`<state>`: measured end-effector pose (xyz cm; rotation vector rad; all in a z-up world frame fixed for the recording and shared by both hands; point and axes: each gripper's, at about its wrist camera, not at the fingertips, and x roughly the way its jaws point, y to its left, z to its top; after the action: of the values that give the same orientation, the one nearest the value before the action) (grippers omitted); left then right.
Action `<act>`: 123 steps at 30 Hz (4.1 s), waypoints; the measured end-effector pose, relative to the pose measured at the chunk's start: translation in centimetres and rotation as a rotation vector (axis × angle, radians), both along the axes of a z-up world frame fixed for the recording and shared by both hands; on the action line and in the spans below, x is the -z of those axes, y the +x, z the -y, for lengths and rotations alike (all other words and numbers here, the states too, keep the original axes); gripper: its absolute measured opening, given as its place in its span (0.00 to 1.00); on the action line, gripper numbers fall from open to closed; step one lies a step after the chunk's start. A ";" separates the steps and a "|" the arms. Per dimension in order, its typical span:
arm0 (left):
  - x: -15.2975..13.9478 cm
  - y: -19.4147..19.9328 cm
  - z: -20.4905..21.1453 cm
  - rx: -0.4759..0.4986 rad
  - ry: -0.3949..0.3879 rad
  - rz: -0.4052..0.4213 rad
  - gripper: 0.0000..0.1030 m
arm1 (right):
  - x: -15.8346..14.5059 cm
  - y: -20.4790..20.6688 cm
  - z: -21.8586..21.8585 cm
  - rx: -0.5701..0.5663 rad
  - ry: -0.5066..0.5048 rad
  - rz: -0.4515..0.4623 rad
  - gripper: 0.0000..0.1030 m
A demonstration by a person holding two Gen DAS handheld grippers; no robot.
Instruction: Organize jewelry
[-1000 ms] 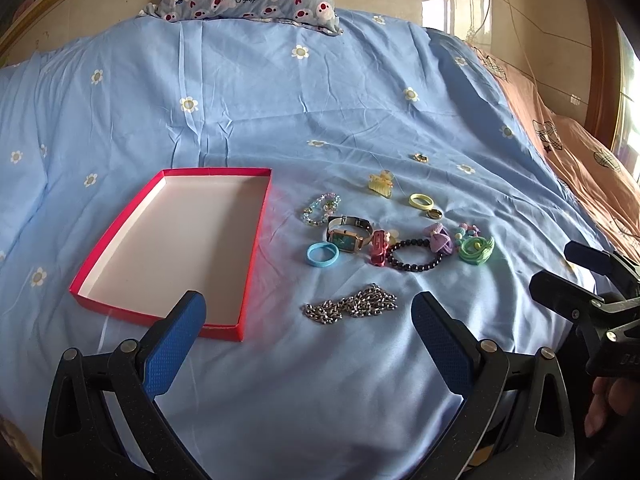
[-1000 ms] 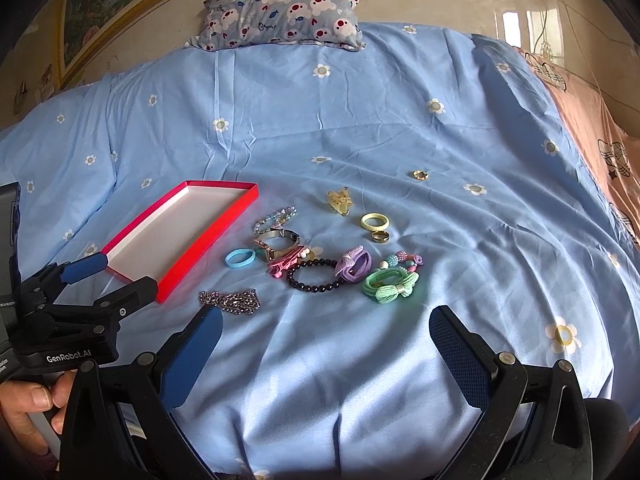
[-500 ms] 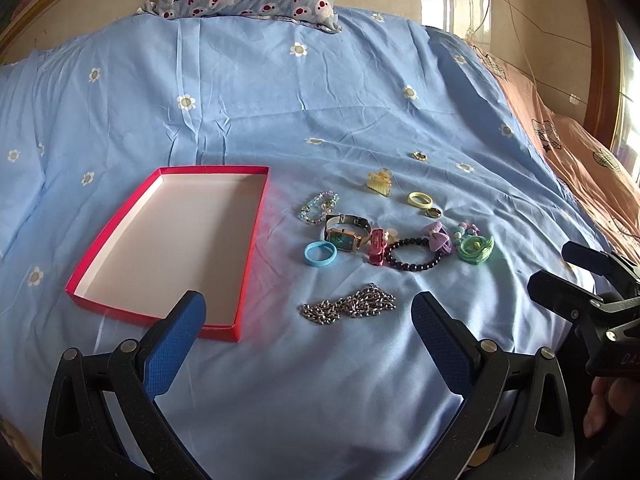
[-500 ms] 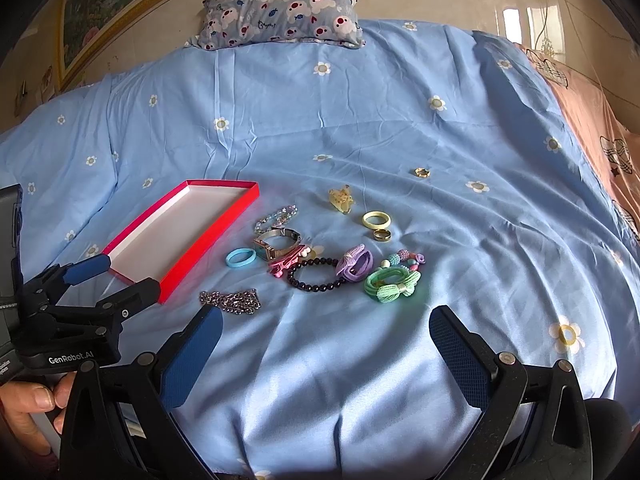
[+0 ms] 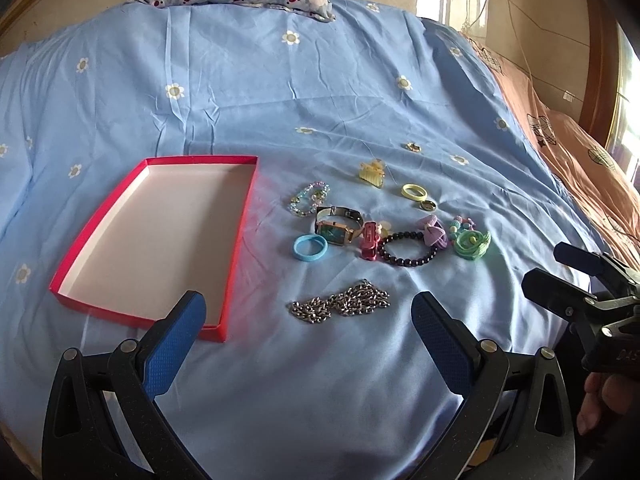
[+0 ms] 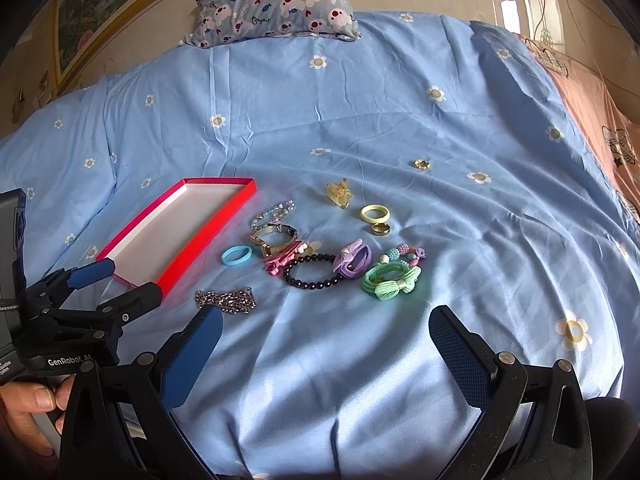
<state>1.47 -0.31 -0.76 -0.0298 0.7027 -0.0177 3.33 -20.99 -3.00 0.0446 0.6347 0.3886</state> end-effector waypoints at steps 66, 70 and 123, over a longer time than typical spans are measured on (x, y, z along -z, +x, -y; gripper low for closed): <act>1.0 9.2 -6.7 0.070 -0.168 -0.143 0.05 | 0.4 9.4 -4.4 -0.153 0.093 -0.147 0.13; 0.7 8.6 -9.3 0.014 -0.180 -0.131 0.05 | 0.0 9.5 -7.4 -0.220 0.092 -0.151 0.14; 3.5 11.2 -21.6 -0.235 -0.146 -0.194 0.38 | 2.9 16.4 -25.7 -0.493 0.011 -0.257 0.37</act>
<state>12.72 21.31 -4.24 -0.2567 0.8876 0.1607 19.73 4.70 -5.93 -0.0542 0.8988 0.8719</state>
